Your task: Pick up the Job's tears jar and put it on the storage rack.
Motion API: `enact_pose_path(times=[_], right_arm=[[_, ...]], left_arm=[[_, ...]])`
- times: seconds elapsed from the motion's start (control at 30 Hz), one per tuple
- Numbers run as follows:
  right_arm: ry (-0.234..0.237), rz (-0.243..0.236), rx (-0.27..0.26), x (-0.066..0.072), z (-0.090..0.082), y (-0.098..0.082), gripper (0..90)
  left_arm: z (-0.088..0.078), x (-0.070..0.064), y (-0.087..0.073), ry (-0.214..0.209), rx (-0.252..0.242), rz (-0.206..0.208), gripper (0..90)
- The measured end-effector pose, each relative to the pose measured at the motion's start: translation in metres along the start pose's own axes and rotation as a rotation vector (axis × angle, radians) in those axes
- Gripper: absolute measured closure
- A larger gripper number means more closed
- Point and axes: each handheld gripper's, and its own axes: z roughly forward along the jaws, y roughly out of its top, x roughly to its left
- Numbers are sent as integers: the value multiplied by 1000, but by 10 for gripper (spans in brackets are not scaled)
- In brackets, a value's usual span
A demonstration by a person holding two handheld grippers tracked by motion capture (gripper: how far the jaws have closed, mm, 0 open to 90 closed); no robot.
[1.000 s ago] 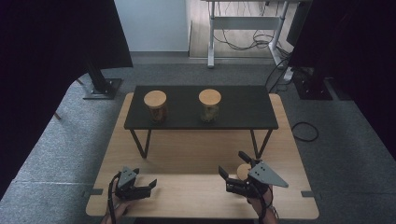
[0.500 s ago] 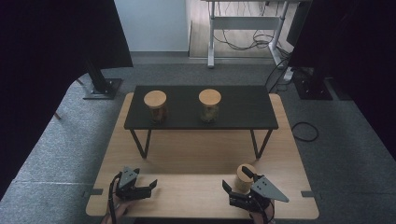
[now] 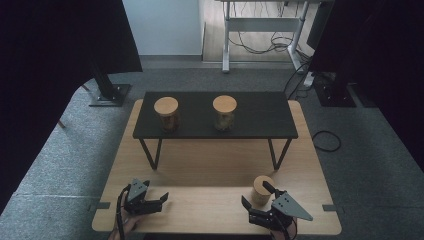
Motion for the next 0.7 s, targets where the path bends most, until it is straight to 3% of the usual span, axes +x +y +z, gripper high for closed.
enact_pose_path(times=[0.3,0.7], right_arm=[[4,20,2,-13,-14,-6,110],[8,-22,36,-28,-26,-12,116]], left_arm=[[0,0,0,6,-2,2,88],[-1,-1,-1,10,0,2,87]])
